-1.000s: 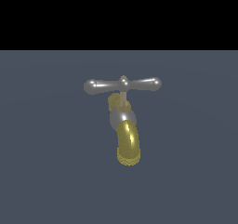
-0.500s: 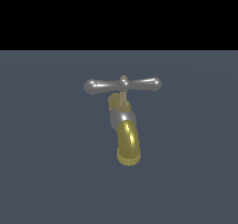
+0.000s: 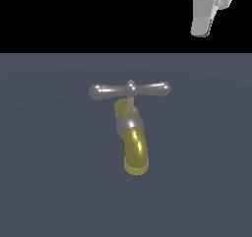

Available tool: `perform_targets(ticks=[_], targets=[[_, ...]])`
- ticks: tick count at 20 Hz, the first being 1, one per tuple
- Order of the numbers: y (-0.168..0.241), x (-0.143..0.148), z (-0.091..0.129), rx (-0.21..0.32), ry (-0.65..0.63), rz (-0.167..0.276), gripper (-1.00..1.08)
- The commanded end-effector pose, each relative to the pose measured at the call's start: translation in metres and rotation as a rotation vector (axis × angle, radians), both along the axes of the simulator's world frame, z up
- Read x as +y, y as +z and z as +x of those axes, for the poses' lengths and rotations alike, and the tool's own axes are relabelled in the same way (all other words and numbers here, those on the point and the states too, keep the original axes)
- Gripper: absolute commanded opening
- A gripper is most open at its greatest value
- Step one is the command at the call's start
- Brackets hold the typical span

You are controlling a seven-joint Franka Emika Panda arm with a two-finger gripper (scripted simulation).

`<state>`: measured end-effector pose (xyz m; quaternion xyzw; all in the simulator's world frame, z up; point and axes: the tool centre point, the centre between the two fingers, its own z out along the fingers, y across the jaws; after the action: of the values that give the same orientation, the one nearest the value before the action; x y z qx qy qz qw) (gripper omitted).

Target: Turn on the faucet by rotating a designated handle.

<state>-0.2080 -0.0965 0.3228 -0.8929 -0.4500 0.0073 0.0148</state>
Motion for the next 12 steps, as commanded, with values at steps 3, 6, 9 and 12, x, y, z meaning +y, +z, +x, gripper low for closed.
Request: perform_targets(ticks=[3, 6, 9, 12], targets=[[-0.018, -0.008, 0.012, -0.005, 0.111, -0.003, -1.00], [-0.029, -0.012, 0.020, -0.007, 0.183, -0.005, -1.00], [-0.041, -0.016, 0.028, -0.010, 0.253, -0.006, -1.00], [-0.052, -0.019, 0.037, -0.013, 0.323, -0.008, -1.00]])
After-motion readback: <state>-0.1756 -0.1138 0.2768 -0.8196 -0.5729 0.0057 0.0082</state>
